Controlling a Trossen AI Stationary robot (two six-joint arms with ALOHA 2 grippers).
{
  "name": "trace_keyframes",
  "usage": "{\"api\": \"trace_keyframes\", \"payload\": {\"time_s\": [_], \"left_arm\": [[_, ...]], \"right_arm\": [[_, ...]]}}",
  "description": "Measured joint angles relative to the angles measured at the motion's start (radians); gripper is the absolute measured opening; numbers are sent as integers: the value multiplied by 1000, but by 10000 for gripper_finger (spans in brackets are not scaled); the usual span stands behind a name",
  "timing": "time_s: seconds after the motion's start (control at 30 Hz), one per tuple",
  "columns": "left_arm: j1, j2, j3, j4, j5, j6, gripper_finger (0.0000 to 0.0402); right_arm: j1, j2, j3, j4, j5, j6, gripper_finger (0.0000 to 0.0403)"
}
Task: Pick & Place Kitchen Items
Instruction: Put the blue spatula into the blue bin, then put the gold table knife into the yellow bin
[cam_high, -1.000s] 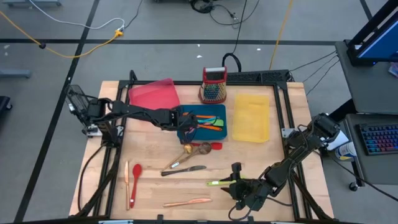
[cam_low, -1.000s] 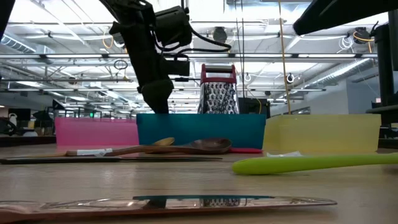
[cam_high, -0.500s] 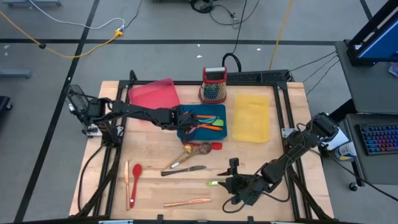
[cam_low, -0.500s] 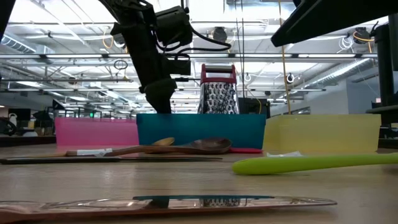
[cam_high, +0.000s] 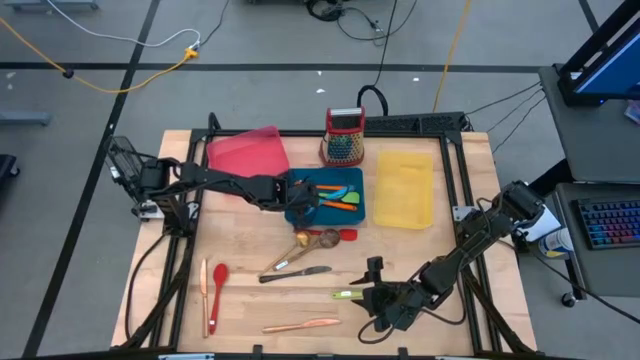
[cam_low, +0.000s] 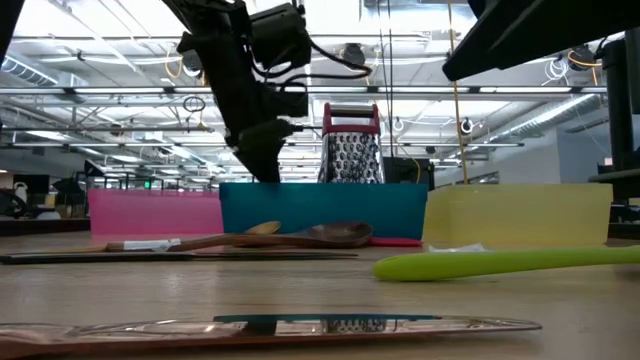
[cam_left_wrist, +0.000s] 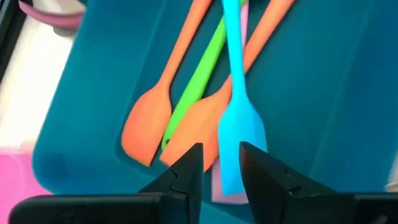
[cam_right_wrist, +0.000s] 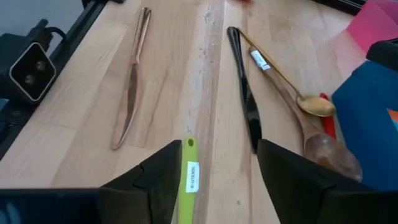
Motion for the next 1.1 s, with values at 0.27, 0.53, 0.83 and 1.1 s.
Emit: {"api": "trace_keyframes", "payload": {"time_s": [0.27, 0.53, 0.83, 1.1], "left_arm": [[-45, -105, 9, 1, -1, -1, 108], [-109, -262, 10, 0, -1, -14, 108], [-205, -368, 10, -18, -40, -53, 108], [-323, -415, 10, -110, -151, -118, 108]], "right_arm": [[-2, 0, 0, -1, 0, 1, 205], [-2, 0, 0, -3, 0, 0, 207], [-2, 0, 0, 3, 0, 0, 202], [-2, 0, 0, 4, 0, 3, 201]]}}
